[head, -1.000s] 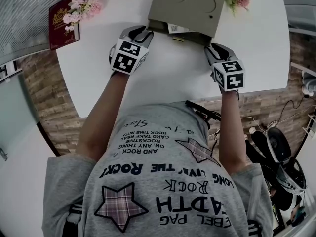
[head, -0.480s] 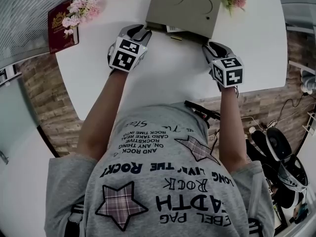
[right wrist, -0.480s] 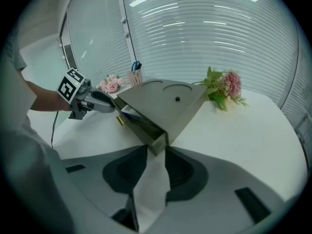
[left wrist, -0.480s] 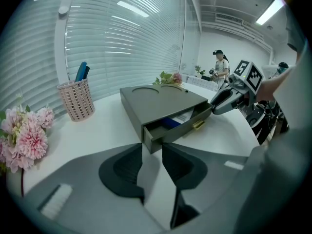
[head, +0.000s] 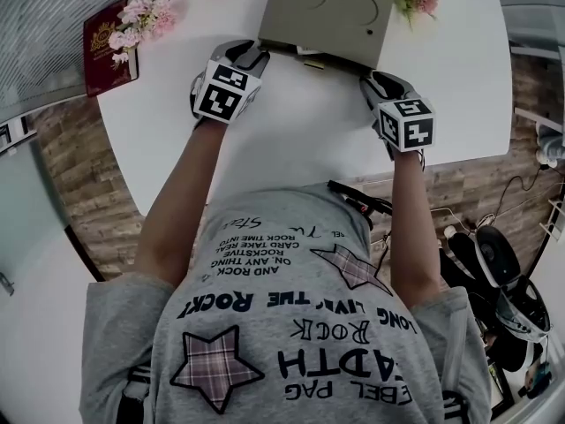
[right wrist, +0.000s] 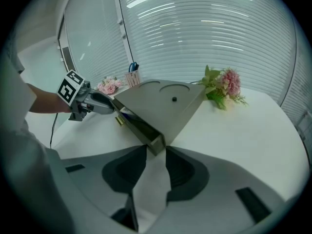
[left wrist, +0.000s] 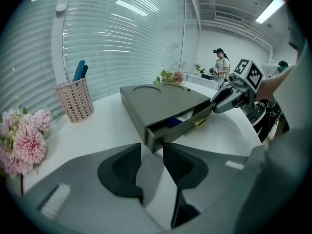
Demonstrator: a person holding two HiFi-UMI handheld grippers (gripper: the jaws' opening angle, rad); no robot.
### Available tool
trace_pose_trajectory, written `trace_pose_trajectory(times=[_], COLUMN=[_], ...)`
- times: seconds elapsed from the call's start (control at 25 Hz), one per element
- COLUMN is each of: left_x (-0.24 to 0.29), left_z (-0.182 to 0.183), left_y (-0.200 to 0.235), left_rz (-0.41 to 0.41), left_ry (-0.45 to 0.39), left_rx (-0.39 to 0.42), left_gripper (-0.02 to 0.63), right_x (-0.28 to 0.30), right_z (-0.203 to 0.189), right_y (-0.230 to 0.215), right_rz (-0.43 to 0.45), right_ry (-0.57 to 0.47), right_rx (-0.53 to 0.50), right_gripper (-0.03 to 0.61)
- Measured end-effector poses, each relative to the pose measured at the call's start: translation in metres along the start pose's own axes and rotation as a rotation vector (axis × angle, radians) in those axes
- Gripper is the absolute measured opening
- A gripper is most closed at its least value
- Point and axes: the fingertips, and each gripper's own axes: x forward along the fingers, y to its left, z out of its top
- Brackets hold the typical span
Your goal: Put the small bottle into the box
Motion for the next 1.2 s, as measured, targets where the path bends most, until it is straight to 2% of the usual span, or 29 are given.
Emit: trace_pose_trajectory(times=[0.6, 1.2], left_x=[0.004, 0.004], left_z=[0.006, 0.025], left_y=[0.004, 0.005], left_rz=[0.012, 0.000], left_ry=[0.011, -0.029], left_rx=[0.021, 0.030], left_gripper=[0.129, 0.129], right_x=[0.003, 0.004], right_z=[0.009, 0.021], right_y=[-0.003, -0.010], right_rz=[-0.010, -0.026], right_ry=[-0.006, -0.027], right_rx=[-0.066, -0.069], right_gripper=[0.115, 0.121])
